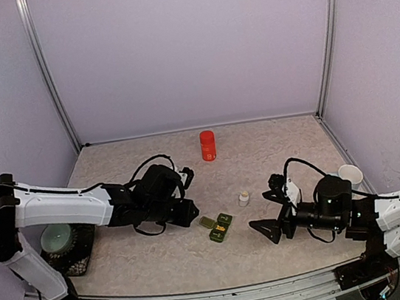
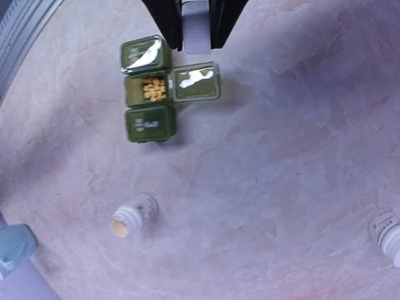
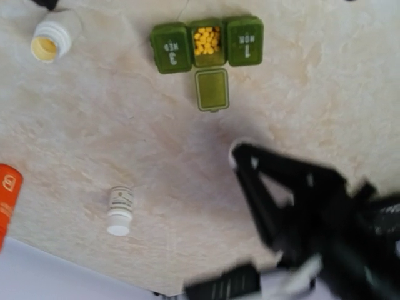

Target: Sort the pills into containers

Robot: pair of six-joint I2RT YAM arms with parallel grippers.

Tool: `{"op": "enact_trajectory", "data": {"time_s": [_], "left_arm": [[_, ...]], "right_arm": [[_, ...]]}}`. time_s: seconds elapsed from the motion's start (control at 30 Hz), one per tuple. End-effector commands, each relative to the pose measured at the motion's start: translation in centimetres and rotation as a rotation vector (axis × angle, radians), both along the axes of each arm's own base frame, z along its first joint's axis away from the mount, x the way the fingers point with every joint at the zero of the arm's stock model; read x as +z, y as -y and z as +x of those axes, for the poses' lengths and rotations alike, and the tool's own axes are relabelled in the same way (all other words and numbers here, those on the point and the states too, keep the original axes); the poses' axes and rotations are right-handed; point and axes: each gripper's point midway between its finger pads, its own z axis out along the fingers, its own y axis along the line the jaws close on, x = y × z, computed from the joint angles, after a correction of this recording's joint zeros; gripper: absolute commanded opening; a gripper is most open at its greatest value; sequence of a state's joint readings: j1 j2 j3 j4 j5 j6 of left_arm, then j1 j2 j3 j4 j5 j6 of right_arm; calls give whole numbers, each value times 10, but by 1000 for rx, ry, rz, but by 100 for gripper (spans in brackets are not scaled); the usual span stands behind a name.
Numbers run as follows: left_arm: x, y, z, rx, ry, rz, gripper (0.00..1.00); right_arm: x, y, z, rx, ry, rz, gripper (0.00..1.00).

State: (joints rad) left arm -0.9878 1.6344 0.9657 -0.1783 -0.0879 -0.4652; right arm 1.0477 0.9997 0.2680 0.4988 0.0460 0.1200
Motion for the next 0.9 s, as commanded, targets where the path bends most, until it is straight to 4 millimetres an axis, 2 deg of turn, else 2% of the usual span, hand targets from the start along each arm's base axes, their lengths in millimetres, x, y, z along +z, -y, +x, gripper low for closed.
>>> {"op": "enact_trajectory", "data": {"time_s": [0.0, 0.2, 0.3, 0.43, 0.63, 0.77, 0.87], "left_arm": [[43, 23, -13, -41, -47, -197, 17], [79, 48, -36, -88, -92, -366, 17], [94, 58, -49, -122, -104, -429, 17], [109, 67, -57, -144, -108, -485, 18], [116, 81, -66, -184, -122, -505, 18], [116, 85, -68, -191, -123, -508, 18], [110, 82, -64, -171, -116, -476, 18]], "right_arm": [[23, -23, -9, 97, 129, -21, 97], [29, -45, -15, 157, 280, -80, 96], [30, -52, -15, 169, 312, -83, 96], [31, -65, -17, 203, 337, -99, 94], [29, -84, -14, 232, 333, -138, 85], [28, -89, -9, 222, 322, -162, 73], [24, -87, -6, 201, 306, -182, 73]]}}
